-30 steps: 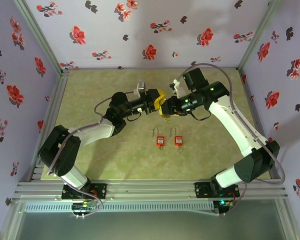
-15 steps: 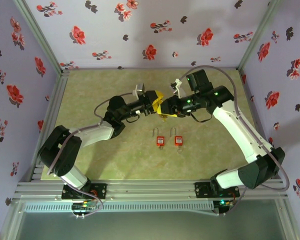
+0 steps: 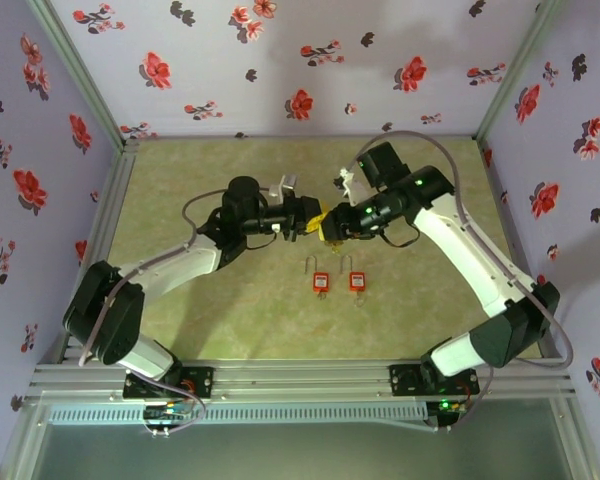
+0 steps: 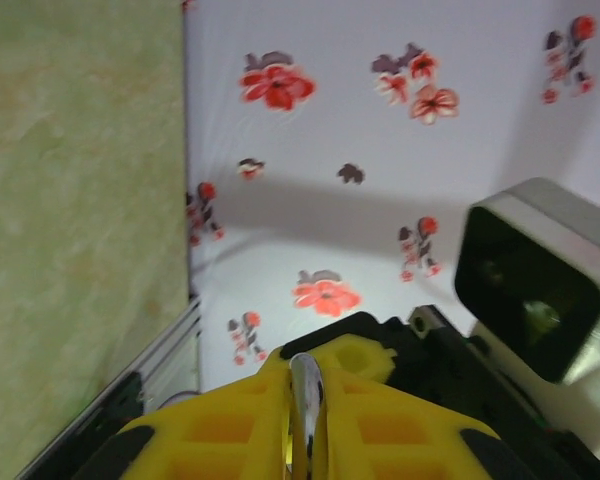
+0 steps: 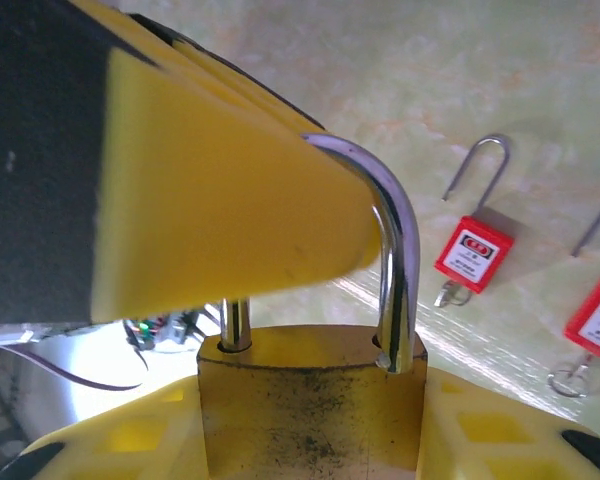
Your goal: Unlock with the key
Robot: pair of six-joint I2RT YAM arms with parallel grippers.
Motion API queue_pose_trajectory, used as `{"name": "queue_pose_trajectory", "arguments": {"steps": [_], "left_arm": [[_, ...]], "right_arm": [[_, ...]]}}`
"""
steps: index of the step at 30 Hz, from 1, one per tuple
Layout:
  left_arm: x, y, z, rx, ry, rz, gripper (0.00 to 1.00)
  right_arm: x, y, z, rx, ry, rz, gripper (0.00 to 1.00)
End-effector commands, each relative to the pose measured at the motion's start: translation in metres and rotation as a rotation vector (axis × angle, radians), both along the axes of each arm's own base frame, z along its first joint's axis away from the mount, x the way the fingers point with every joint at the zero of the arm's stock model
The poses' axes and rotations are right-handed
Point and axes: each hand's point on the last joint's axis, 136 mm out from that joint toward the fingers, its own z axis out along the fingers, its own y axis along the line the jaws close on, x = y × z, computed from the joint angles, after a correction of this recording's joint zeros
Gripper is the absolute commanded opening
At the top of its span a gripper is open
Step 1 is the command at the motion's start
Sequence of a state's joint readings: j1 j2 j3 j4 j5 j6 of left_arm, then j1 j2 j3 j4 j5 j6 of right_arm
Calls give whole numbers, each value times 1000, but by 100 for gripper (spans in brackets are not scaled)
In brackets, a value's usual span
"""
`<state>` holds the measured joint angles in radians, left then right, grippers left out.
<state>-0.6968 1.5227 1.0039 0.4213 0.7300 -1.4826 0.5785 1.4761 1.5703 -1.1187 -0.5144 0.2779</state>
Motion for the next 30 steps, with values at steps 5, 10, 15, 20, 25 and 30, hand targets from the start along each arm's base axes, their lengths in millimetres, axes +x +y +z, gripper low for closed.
{"name": "queue_pose_trajectory", "arguments": {"steps": [5, 10, 15, 20, 25, 30], "left_arm": [[-38, 16, -55, 300, 158, -141, 6], [-45, 30, -74, 455, 234, -157, 3], [-44, 38, -79, 516, 314, -148, 1], [-43, 36, -75, 504, 403, -146, 1], [-45, 35, -73, 511, 468, -162, 1], [-44, 34, -74, 500, 516, -145, 1]], "right_arm": [[8, 3, 8, -143, -200, 89, 0], [6, 7, 3, -288, -321, 164, 0], [9, 13, -6, -439, -449, 225, 0], [16, 20, -12, -537, -569, 269, 0], [22, 25, -12, -604, -676, 333, 0], [21, 30, -11, -663, -757, 378, 0]]}}
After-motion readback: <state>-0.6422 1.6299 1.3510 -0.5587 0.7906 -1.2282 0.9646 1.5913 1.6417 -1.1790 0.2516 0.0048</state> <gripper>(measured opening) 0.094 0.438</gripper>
